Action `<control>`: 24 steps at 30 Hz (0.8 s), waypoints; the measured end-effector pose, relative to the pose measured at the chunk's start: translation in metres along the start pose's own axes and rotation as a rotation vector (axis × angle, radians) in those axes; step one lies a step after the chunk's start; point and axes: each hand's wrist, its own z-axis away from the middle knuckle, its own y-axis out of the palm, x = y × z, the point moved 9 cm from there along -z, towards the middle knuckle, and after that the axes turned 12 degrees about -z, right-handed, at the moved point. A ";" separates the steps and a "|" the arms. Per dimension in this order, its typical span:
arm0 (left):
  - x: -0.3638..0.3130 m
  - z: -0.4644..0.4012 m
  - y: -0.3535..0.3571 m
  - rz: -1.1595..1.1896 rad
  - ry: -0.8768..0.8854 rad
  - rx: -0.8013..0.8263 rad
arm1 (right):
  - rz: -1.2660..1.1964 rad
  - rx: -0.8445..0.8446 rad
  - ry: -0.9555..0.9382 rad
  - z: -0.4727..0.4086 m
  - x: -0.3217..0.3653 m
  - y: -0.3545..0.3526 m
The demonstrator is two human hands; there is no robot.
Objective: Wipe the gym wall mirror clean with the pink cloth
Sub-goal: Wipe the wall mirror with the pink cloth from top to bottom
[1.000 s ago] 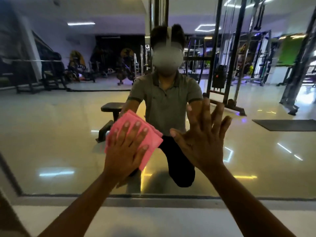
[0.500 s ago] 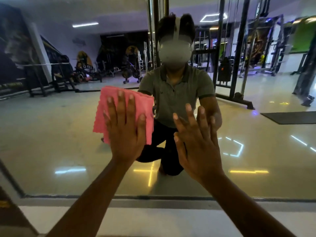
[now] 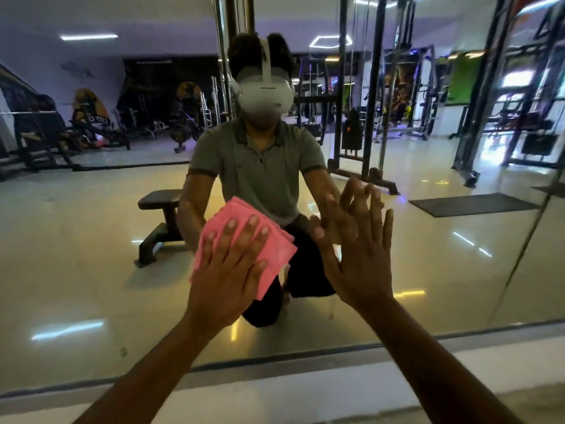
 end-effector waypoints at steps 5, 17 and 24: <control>-0.007 -0.075 -0.025 0.042 -0.244 -0.076 | 0.100 0.009 -0.010 -0.026 -0.029 -0.021; -0.113 -0.075 0.005 0.062 -0.222 -0.093 | 0.014 0.056 -0.189 -0.005 -0.074 -0.043; -0.115 -0.120 -0.009 0.033 -0.449 -0.099 | 0.049 -0.028 -0.010 0.007 -0.146 -0.086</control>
